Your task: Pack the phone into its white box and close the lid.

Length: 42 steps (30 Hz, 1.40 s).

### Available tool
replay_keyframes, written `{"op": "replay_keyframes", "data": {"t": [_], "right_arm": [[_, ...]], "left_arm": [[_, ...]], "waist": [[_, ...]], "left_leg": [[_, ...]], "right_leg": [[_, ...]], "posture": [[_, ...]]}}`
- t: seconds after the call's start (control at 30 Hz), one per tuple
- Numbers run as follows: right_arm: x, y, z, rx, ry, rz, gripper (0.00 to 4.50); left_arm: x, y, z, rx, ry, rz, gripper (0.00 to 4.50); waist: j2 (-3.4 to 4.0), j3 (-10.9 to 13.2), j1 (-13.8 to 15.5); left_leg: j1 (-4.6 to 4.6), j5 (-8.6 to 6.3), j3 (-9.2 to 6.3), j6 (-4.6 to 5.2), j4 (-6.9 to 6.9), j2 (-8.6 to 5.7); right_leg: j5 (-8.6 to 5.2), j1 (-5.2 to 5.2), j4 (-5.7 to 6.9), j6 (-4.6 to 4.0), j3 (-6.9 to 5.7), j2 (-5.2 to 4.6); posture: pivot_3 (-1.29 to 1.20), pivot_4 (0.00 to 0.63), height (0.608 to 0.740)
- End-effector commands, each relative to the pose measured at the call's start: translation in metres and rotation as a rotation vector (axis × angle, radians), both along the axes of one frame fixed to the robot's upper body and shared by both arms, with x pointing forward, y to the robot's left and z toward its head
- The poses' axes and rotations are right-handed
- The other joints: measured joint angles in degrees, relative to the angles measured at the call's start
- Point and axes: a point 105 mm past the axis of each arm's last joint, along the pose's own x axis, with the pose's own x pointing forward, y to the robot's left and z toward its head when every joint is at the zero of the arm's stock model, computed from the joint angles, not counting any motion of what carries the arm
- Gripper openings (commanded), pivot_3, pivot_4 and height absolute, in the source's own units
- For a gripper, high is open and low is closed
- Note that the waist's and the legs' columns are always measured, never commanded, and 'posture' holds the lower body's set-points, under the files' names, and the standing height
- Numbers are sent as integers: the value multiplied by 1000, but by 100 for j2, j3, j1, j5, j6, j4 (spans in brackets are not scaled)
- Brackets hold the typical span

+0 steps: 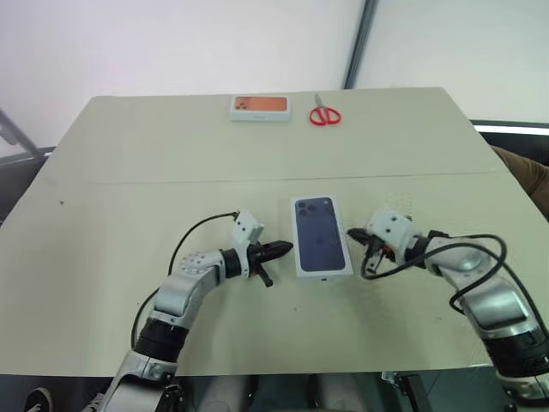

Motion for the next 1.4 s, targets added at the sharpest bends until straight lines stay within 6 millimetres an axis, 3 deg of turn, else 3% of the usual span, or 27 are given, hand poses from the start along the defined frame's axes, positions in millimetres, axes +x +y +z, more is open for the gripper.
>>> {"op": "replay_keyframes", "data": {"t": [0.03, 0.2, 0.27, 0.5, 0.67, 0.77, 0.87, 1.03, 1.17, 1.27, 1.4], "right_arm": [[5, 5, 33, 46, -96, 15, 41], [10, 11, 48, 130, -142, 12, 41], [6, 20, 45, 176, -106, 44, 41], [-12, 39, -6, 120, 37, 102, 41], [-21, 39, -36, 32, 108, 112, 41], [-22, 42, -35, 53, 112, 113, 41], [-19, 42, -32, 61, 101, 101, 41], [-13, 40, -26, 65, 90, 95, 41], [-7, 40, -10, 204, 121, 70, 41], [-11, 37, 0, 259, 126, 91, 0], [-10, 28, 13, 291, 100, 80, 1893]], "left_arm": [[9, -1, 35, -74, -88, 9, 0], [12, -3, 40, -70, -102, 4, 0], [13, -3, 42, -75, -112, 6, 0], [19, -28, 48, -117, -116, -19, 0], [2, -43, 23, -34, -80, -107, 0], [-5, -37, 1, 21, -37, -116, 0], [-2, -28, -5, 39, -30, -94, 0], [9, -24, 4, 22, -45, -68, 0], [15, -24, 16, -21, -44, -61, 0], [18, -12, 20, -4, -64, -48, 766], [20, 12, 30, 13, -91, -51, 2823]], "waist": [[-1, 0, 5], [-1, 0, -2], [-1, 0, -5], [-2, 1, 39], [1, -3, -20], [0, -7, -12], [-9, -16, -6], [-13, -19, -4], [-13, -18, -6], [-13, -18, -5], [-13, -17, -8]], "left_leg": [[0, 0, 0, 0, 0, 0], [-1, 0, 0, 0, 2, -1], [-1, 0, 0, 0, 0, 0], [-1, 0, -2, 0, 8, -3], [1, 0, 0, 0, 7, -1], [5, 0, -1, -1, 3, 4], [8, 0, 0, 0, 5, 3], [17, -1, -2, 0, 5, 3], [17, 0, -2, 0, 5, 3], [8, 0, -2, 0, 3, 3], [6, 0, -2, -1, 6, 2]], "right_leg": [[0, 0, 0, 0, 0, 0], [0, 1, 0, 0, -1, -2], [0, -1, 1, 0, -1, -1], [0, 4, 3, 0, -3, -2], [0, 2, 5, 1, -1, 1], [0, 3, 5, 0, 0, 6], [0, 9, 4, 0, 0, 5], [-1, 19, 4, 0, -1, 5], [-1, 19, 4, 0, -1, 5], [-1, 7, 4, 0, 0, 5], [0, 5, 6, 0, 0, 4]], "posture": [[0, 150, 740], [0, 150, 740], [0, 150, 740], [0, 150, 740], [0, 150, 740], [0, 150, 740], [0, 150, 740], [0, 150, 740], [0, 150, 740], [0, 150, 740], [0, 150, 740]]}}
